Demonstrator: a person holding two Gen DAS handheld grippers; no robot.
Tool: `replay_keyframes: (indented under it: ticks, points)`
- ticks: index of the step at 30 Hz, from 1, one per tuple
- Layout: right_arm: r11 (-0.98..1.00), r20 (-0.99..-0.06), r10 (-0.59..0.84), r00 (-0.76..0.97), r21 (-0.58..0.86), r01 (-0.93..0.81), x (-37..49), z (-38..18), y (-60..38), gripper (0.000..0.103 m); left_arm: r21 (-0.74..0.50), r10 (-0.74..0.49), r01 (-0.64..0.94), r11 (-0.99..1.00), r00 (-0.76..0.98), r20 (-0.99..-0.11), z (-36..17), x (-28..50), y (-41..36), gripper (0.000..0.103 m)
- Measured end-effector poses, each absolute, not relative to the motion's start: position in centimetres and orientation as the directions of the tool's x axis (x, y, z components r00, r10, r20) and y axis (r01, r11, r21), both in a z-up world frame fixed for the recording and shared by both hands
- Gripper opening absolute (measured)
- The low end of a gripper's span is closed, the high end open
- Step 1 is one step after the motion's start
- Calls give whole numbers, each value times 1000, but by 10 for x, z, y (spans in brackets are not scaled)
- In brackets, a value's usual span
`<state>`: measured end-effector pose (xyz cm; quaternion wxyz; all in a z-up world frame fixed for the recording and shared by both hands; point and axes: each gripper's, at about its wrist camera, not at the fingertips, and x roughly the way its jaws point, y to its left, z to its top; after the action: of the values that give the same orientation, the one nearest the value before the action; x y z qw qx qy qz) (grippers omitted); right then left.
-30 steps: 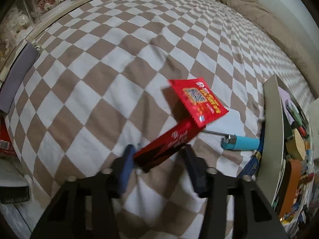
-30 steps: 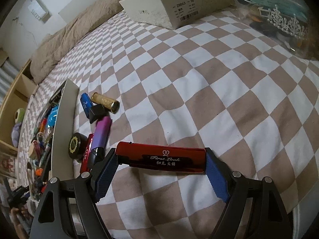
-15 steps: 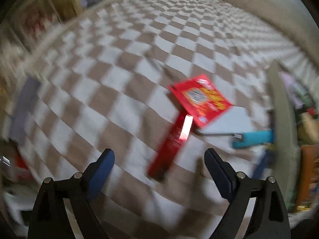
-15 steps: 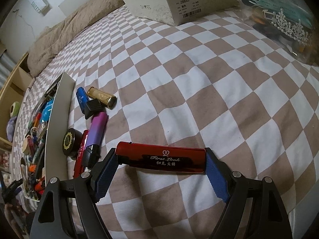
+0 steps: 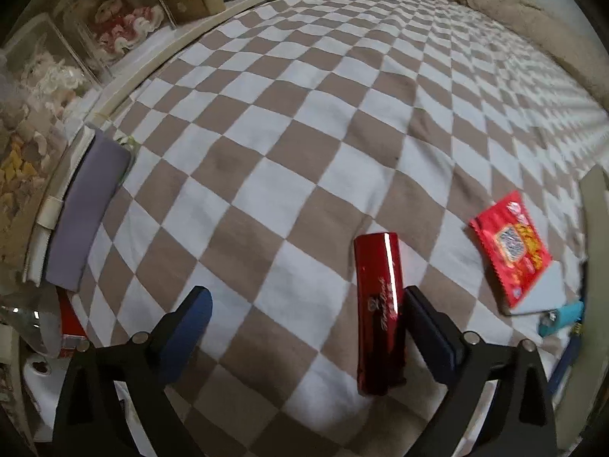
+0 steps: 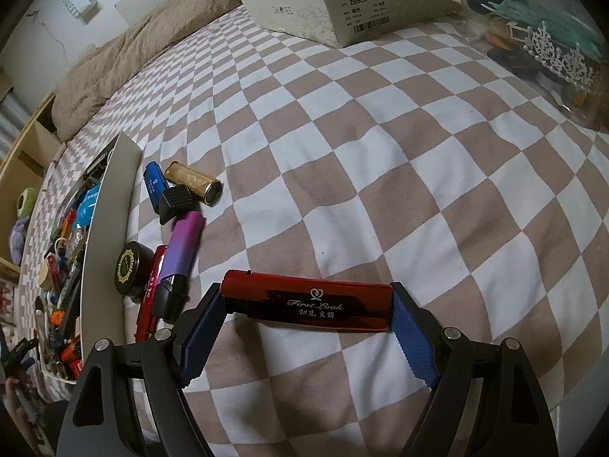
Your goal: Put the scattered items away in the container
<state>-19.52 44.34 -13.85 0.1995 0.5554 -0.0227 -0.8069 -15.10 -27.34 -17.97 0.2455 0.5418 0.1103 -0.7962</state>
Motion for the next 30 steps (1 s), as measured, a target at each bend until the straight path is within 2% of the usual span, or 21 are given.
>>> replay_keyframes:
  ticks: [7, 14, 16, 23, 27, 30]
  points:
    - [-921, -892, -337, -302, 245, 304, -199, -141, 434, 84, -58, -64, 324, -944, -354, -933, -180, -130, -241, 98]
    - [-918, -889, -344, -304, 250, 307, -202, -143, 429, 84, -289, 181, 194, -938, -439, -880, -176, -131, -214, 98]
    - [-918, -889, -342, -304, 247, 310, -202, -144, 428, 84, -317, 214, 162, -934, -455, -864, -172, -131, -213, 98]
    - [-921, -908, -282, -308, 167, 352, -202, -148, 412, 84, -142, 51, 156, -978, -478, -877, -150, -124, -229, 98]
    - [-921, -909, -282, -306, 166, 353, -204, -150, 410, 84, -21, -22, 90, -996, -453, -891, -150, -128, -242, 98]
    - [-920, -907, -291, -305, 177, 349, -205, -150, 412, 84, -41, 28, 27, -999, -390, -920, -160, -129, -250, 98]
